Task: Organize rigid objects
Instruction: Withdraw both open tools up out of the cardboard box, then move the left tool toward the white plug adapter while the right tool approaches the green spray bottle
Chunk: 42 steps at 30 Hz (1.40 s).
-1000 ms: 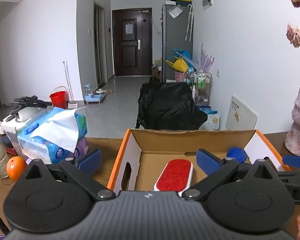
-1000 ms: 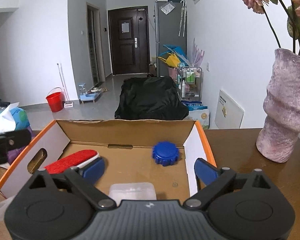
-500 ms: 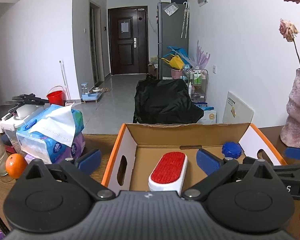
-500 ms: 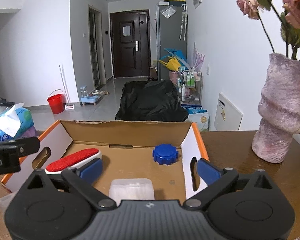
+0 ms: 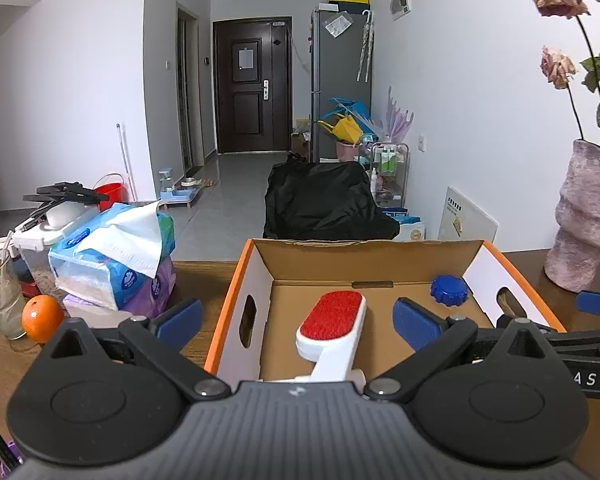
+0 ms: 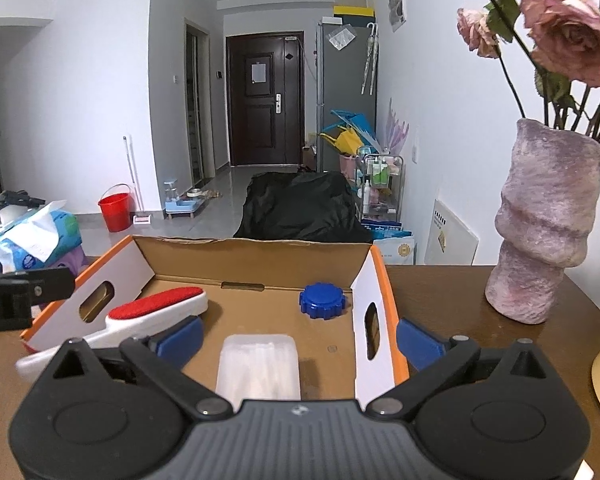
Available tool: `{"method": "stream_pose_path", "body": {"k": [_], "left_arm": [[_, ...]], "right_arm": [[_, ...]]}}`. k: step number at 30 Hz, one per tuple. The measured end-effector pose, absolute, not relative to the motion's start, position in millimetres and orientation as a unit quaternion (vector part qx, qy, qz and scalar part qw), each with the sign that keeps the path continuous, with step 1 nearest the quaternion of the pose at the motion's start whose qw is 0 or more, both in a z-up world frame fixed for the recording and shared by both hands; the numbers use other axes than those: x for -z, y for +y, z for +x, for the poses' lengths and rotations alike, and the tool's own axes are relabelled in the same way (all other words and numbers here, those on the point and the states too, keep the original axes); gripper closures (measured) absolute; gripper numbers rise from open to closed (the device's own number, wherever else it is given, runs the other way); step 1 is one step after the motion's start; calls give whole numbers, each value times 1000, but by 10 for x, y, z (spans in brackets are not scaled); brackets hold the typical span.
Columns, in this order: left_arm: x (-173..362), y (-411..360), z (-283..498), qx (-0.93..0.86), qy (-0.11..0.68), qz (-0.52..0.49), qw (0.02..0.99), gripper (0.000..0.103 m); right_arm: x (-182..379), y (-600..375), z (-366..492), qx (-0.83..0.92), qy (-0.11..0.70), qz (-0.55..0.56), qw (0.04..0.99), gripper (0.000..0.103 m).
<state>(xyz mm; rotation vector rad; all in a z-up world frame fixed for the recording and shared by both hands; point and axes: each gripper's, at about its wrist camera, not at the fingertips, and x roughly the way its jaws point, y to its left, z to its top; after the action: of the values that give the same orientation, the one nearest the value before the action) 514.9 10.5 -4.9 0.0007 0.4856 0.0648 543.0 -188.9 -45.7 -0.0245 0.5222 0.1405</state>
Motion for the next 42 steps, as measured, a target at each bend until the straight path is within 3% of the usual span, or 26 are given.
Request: {"method": "stream_pose_path", "body": {"k": [42], "left_arm": [[137,15,3539,13,256,9,967,0]], "right_arm": [[484,-2086,3706,-75,244,-20,967,0]]}}
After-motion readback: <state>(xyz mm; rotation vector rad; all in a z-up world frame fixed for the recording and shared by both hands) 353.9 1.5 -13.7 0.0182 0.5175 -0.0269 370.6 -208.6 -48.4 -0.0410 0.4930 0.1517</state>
